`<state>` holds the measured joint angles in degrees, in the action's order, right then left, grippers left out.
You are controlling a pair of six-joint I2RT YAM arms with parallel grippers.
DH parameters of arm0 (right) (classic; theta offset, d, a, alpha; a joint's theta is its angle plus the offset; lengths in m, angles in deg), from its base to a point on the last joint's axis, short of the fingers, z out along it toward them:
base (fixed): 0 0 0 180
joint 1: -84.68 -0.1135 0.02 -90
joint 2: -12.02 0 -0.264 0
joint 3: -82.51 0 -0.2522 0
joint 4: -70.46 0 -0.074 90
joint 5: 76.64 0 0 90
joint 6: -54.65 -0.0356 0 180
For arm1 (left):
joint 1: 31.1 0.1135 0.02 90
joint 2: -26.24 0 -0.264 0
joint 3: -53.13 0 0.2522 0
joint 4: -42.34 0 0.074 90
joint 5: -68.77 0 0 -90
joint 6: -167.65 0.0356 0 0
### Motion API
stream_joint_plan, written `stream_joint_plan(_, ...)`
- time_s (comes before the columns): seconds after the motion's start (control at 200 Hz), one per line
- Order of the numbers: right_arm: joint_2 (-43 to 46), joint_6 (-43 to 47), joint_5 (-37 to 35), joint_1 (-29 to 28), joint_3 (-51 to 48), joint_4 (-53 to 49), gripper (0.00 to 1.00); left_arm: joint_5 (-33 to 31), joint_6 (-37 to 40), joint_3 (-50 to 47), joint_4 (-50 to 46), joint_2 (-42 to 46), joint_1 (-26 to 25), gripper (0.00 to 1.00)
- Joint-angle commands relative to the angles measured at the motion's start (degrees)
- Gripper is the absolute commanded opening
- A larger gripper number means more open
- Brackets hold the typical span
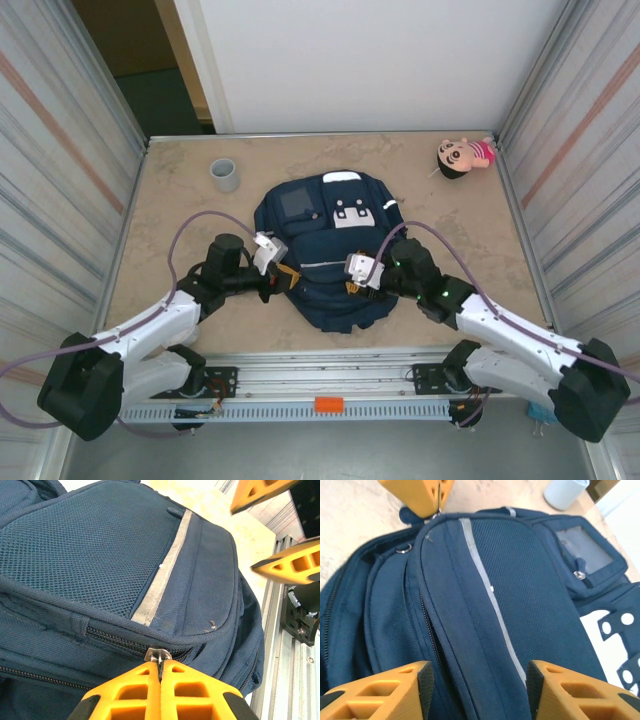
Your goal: Pack the student bag
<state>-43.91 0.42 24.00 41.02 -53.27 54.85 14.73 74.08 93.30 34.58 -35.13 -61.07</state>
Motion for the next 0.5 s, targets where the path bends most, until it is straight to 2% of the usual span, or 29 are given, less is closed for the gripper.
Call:
stream_joint_plan(0.0, -3.41, 3.28, -3.24, -1.0, -0.57, 7.14, 0.5, 0.95, -1.17, 2.41, 2.48, 1.38, 0.19, 0.0)
stream_joint_plan(0.05, -4.62, 4.08, -3.3, -0.99, -0.74, 8.9, 0.44, 0.86, -1.09, 2.5, 1.82, 1.56, 0.2, 0.0)
stream_joint_plan(0.291, -9.69, 7.67, -2.61, -0.92, -1.12, 13.21, 0.0, -2.33, -3.43, 1.43, 0.35, 3.08, 0.17, 0.0)
stream_joint_plan(0.496, -13.09, 7.73, -0.21, -1.68, -0.97, 18.88, 0.0, -3.04, -6.36, 0.04, 2.11, 1.32, -2.67, 0.0)
